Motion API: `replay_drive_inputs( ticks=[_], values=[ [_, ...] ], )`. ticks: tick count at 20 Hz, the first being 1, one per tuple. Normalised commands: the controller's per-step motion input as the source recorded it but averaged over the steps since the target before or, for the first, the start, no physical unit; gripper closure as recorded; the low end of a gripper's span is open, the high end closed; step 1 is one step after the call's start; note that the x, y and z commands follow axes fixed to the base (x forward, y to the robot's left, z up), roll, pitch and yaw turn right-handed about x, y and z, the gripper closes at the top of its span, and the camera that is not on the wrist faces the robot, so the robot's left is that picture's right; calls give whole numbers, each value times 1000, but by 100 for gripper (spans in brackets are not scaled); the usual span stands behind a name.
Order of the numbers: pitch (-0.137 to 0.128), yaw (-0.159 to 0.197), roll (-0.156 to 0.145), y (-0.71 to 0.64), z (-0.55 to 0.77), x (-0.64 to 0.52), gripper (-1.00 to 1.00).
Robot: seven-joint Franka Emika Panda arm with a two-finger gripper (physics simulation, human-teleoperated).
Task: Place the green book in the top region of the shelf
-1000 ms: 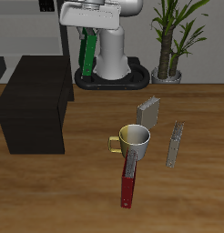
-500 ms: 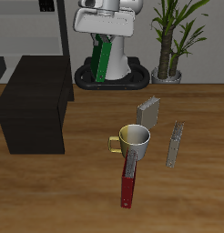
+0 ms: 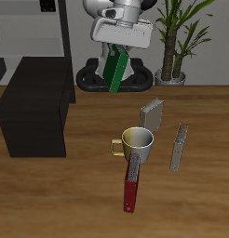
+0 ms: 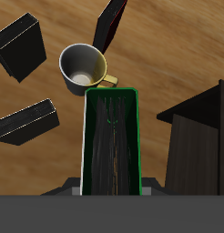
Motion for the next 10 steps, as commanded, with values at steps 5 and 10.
replay_drive_inputs(
  ticks=[5,10],
  values=[
    [29,-40,-79,64,-119,-25,100],
    [37,-47,-87,131,-184,-39,100]
  ],
)
